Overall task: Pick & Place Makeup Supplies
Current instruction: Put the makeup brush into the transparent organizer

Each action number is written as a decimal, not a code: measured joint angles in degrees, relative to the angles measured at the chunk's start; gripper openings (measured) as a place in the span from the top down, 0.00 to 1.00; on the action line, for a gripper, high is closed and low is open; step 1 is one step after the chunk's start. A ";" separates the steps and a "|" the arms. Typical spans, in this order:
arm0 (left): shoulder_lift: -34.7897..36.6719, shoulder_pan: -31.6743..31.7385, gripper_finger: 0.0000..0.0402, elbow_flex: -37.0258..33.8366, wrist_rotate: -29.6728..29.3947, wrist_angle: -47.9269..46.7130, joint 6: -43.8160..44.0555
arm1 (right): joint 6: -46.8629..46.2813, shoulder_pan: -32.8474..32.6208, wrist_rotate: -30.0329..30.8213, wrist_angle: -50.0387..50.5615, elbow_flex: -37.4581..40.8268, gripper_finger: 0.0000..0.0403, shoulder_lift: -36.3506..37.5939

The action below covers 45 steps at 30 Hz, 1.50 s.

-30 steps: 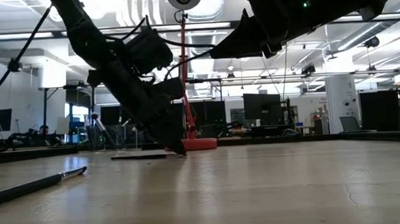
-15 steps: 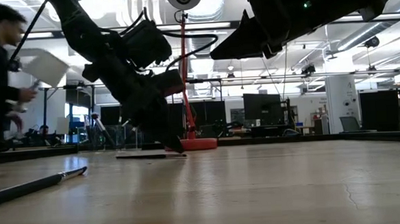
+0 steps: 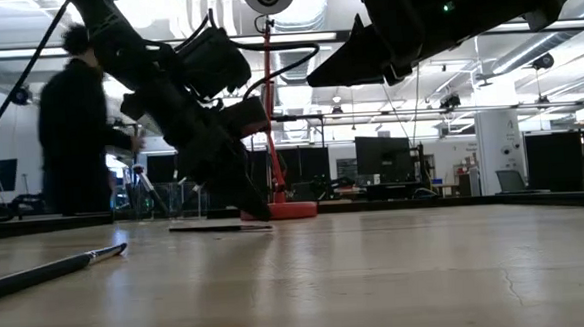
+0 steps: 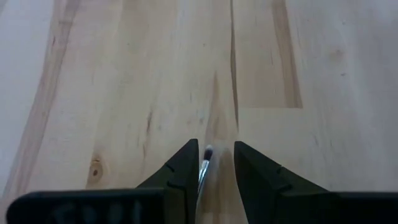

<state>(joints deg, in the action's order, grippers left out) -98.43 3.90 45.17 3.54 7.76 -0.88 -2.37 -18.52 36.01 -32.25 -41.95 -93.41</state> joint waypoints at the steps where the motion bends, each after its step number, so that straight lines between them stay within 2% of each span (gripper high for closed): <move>1: 0.00 0.00 0.77 -0.01 0.02 -0.26 -0.33 | 0.01 0.00 0.00 0.00 0.00 0.96 0.00; 21: -0.15 0.01 0.77 -0.15 -1.69 -0.38 -2.44 | 0.01 0.02 -0.01 0.00 0.00 0.96 0.00; 29: -5.30 0.15 0.77 3.15 -2.81 -0.33 -3.72 | 0.02 0.02 -0.02 0.02 -0.02 0.96 0.00; 32: -5.73 0.22 0.80 4.47 -3.06 -2.10 -4.14 | 0.02 0.02 -0.03 0.24 -0.02 0.96 0.00; 38: -5.18 0.22 0.98 4.78 -4.63 -5.28 -3.23 | 0.42 0.02 -0.04 0.33 -0.02 0.96 0.00; 45: -3.81 0.22 1.00 4.73 -5.46 -6.54 -3.05 | 0.44 0.02 -0.04 0.33 -0.02 0.96 0.00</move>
<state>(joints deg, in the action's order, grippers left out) -102.24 4.12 49.89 -1.92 1.22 -3.92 -1.93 -18.50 35.97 -31.92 -41.98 -93.41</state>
